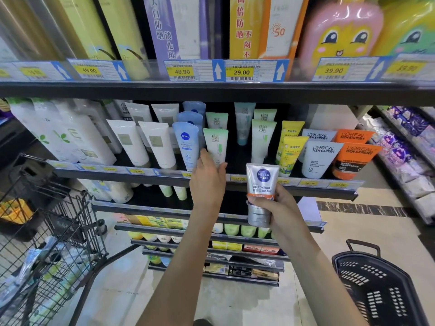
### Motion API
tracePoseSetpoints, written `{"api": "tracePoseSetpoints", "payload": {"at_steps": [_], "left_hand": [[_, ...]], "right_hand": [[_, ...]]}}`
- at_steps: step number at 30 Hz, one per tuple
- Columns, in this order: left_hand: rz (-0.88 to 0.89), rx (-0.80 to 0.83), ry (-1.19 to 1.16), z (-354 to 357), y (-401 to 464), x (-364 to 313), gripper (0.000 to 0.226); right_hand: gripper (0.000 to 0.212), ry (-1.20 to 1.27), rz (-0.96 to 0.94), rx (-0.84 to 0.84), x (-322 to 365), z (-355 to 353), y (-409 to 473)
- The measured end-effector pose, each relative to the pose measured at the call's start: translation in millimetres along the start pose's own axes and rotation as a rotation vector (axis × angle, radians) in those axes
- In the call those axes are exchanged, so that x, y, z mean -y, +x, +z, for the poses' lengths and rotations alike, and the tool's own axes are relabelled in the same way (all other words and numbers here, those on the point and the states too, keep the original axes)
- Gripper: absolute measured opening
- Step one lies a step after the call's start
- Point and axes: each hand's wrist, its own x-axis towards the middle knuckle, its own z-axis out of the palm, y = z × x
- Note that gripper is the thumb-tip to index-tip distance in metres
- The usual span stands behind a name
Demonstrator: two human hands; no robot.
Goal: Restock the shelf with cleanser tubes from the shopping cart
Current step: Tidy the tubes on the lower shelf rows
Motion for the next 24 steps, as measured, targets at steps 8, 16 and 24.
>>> {"api": "tracePoseSetpoints", "payload": {"at_steps": [8, 16, 24], "left_hand": [[0.143, 0.018, -0.003, -11, -25, 16, 0.047], [0.328, 0.014, 0.11, -4, -73, 49, 0.038], [0.351, 0.4, 0.201, 56, -102, 80, 0.047]], "right_hand": [[0.046, -0.027, 0.001, 0.008, -10, -17, -11], [0.053, -0.062, 0.079, -0.036, -45, -36, -21], [0.06, -0.147, 0.076, -0.215, -81, -58, -18]]}}
